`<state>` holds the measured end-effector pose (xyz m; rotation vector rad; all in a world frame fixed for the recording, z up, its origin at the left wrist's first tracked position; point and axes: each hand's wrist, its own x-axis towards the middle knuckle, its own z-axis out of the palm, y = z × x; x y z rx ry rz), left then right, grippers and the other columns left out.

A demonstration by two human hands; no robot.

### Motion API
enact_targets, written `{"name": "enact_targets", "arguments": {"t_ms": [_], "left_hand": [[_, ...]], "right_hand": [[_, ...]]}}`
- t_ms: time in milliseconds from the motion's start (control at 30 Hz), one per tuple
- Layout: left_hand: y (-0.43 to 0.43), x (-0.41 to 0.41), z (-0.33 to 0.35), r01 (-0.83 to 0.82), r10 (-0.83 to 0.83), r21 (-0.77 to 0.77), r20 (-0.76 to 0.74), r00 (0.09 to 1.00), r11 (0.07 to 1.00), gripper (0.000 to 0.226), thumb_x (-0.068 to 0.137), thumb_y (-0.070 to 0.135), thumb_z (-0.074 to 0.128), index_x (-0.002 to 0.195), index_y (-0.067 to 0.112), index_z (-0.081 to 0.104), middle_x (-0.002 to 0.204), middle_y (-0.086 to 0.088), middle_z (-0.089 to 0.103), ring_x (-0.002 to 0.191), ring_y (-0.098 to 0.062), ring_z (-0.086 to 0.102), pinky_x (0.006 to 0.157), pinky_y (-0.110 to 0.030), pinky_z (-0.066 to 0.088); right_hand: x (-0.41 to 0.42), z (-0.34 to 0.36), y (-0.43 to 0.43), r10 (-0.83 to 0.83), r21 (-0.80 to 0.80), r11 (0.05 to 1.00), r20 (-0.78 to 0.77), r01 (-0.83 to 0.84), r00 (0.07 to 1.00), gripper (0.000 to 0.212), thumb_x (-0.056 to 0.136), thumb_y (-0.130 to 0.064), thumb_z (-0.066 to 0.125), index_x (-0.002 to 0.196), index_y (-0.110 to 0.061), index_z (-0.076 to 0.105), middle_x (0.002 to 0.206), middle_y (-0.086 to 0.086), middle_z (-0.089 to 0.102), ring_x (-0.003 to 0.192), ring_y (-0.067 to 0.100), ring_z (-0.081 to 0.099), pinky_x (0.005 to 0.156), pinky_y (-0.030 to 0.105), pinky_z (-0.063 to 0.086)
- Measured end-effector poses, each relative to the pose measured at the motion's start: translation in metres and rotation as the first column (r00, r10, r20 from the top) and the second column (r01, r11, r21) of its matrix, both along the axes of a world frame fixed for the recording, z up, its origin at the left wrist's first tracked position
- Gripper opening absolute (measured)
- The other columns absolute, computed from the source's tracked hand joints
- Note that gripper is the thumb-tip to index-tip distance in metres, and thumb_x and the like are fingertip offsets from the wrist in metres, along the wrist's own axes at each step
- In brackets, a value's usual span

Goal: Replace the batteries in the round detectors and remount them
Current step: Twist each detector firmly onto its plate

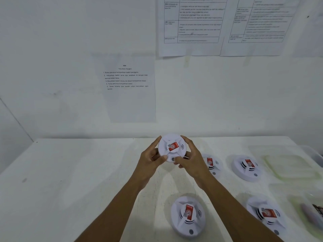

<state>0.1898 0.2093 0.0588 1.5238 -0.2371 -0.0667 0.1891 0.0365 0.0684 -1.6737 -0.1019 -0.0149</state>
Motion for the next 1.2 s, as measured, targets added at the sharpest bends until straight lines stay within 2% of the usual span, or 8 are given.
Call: {"name": "enact_targets", "arguments": {"t_ms": [200,500,633,767,900,1033,1133,1200], "left_hand": [[-0.001,0.002,-0.002,-0.009,0.009,0.017,-0.002,1.0,1.0,0.058,0.091,0.011,0.068,0.143,0.026,0.047,0.128,0.007,0.067,0.116,-0.015,0.064,0.092,-0.027,0.055],[0.0,0.003,-0.005,-0.007,0.006,0.034,0.014,1.0,0.999,0.06,0.091,0.012,0.067,0.145,0.024,0.045,0.131,0.006,0.065,0.118,-0.015,0.063,0.096,-0.031,0.054],[0.001,0.003,-0.006,-0.005,0.004,0.034,0.014,1.0,0.999,0.06,0.091,0.013,0.068,0.146,0.023,0.045,0.131,0.006,0.065,0.118,-0.015,0.063,0.095,-0.03,0.054],[0.001,0.004,-0.006,-0.007,0.007,0.033,0.016,1.0,0.999,0.06,0.091,0.013,0.068,0.145,0.024,0.045,0.13,0.009,0.066,0.117,-0.013,0.063,0.091,-0.027,0.054],[0.001,0.005,-0.007,-0.003,0.003,0.041,0.016,1.0,0.999,0.061,0.091,0.016,0.068,0.146,0.024,0.044,0.133,0.007,0.064,0.119,-0.014,0.062,0.095,-0.03,0.054],[0.003,0.005,-0.009,-0.03,0.029,0.073,0.022,0.999,0.997,0.061,0.09,0.022,0.07,0.145,0.029,0.045,0.135,0.01,0.061,0.122,-0.011,0.059,0.098,-0.03,0.053],[0.004,0.006,-0.012,-0.031,0.03,0.083,0.021,0.999,0.996,0.06,0.09,0.024,0.07,0.145,0.03,0.045,0.137,0.011,0.06,0.124,-0.009,0.058,0.099,-0.029,0.052],[0.004,0.004,-0.012,-0.033,0.03,0.084,0.026,0.999,0.996,0.06,0.09,0.023,0.07,0.144,0.03,0.046,0.136,0.012,0.06,0.123,-0.008,0.058,0.095,-0.026,0.053]], "right_hand": [[0.0,0.001,0.0,-0.006,-0.014,1.0,-0.001,0.006,1.0,0.053,0.087,0.001,0.065,0.127,-0.024,0.042,0.12,0.014,0.063,0.084,0.024,0.063,0.057,0.016,0.052],[0.0,-0.001,0.0,-0.001,-0.008,1.0,0.008,0.001,1.0,0.061,0.083,0.003,0.068,0.125,-0.034,0.044,0.117,0.006,0.065,0.079,0.017,0.064,0.057,0.02,0.052],[0.001,-0.002,0.001,-0.01,-0.012,1.0,0.013,0.01,1.0,0.06,0.084,0.002,0.067,0.129,-0.028,0.042,0.121,0.008,0.063,0.083,0.018,0.064,0.057,0.018,0.053],[0.002,-0.001,0.001,-0.011,-0.014,1.0,0.019,0.011,1.0,0.058,0.084,0.002,0.067,0.127,-0.029,0.043,0.119,0.007,0.064,0.082,0.017,0.064,0.058,0.018,0.053],[0.002,-0.003,-0.001,-0.005,-0.016,1.0,0.014,0.006,1.0,0.06,0.084,0.003,0.067,0.13,-0.027,0.044,0.115,0.004,0.065,0.079,0.016,0.065,0.057,0.019,0.053],[0.003,-0.008,-0.004,0.005,-0.029,1.0,-0.034,-0.006,0.999,0.057,0.087,-0.006,0.067,0.131,-0.033,0.044,0.108,-0.009,0.069,0.08,0.016,0.071,0.067,0.026,0.057],[0.004,-0.012,-0.007,0.009,-0.036,0.999,-0.068,-0.011,0.998,0.058,0.089,-0.008,0.065,0.136,-0.033,0.042,0.112,-0.007,0.069,0.087,0.021,0.072,0.074,0.034,0.058],[0.003,-0.012,-0.007,0.012,-0.028,0.999,-0.078,-0.015,0.997,0.058,0.089,-0.008,0.065,0.136,-0.033,0.042,0.109,-0.008,0.07,0.087,0.022,0.072,0.074,0.034,0.058]]}}
